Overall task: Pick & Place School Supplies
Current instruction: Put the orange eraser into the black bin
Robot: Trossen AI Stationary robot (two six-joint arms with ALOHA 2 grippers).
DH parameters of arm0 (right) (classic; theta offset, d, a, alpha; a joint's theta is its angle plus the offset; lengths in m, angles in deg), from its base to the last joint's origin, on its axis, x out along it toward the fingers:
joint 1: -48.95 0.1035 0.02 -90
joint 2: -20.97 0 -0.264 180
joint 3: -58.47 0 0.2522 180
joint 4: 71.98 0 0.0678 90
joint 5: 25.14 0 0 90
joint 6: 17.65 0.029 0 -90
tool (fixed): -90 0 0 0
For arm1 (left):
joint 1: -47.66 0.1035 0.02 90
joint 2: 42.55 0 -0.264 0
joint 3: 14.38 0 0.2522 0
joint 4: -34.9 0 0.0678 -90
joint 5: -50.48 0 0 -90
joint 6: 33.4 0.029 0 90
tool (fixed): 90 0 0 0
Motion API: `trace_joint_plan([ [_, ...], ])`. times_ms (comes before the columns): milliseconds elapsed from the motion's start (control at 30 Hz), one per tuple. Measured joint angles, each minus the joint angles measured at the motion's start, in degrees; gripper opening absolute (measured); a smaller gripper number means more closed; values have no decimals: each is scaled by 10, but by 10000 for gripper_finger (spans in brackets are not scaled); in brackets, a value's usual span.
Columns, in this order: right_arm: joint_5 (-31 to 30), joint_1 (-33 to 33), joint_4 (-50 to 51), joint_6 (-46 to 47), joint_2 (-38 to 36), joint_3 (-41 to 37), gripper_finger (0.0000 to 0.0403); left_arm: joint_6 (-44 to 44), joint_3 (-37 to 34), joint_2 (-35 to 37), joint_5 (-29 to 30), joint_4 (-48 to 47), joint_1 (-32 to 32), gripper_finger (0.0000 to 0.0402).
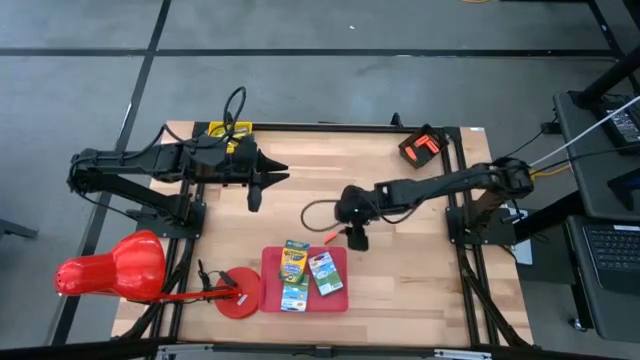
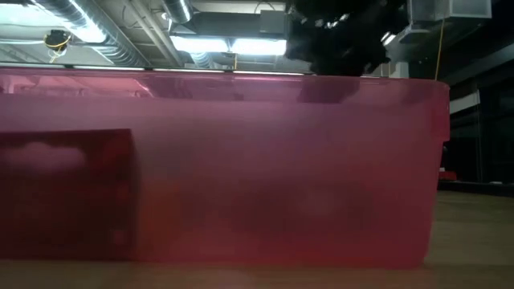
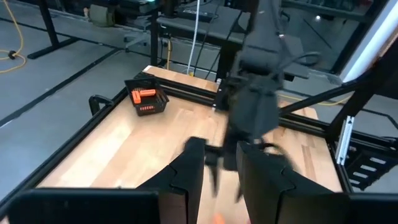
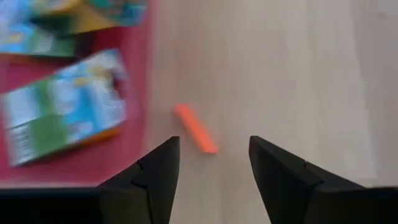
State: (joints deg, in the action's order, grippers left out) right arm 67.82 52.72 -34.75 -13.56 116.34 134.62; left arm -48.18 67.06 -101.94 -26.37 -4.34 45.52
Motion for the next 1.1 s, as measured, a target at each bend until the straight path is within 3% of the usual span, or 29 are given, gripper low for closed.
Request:
trace_joint_plan([
  [433, 22, 10, -100, -91, 114, -1, 196, -22, 0, 0, 24, -5, -32, 92],
  [633, 60, 13, -137, -81, 161, -1, 196, -40, 0, 0, 22, -5, -35, 92],
  [767, 36, 19, -147, -61, 178, 2, 192, -41, 0, 0, 20, -5, -35, 92],
  [867, -1, 20, -154, -32, 181, 2, 158, -41, 0, 0, 20, -5, -35, 92],
  [1000, -24, 6, -153, 2, 173, 0, 46, -41, 0, 0, 21, -5, -35, 92],
  [1100, -66, -18, -134, 43, 158, -2, 34, -36, 0, 0, 22, -5, -35, 92],
])
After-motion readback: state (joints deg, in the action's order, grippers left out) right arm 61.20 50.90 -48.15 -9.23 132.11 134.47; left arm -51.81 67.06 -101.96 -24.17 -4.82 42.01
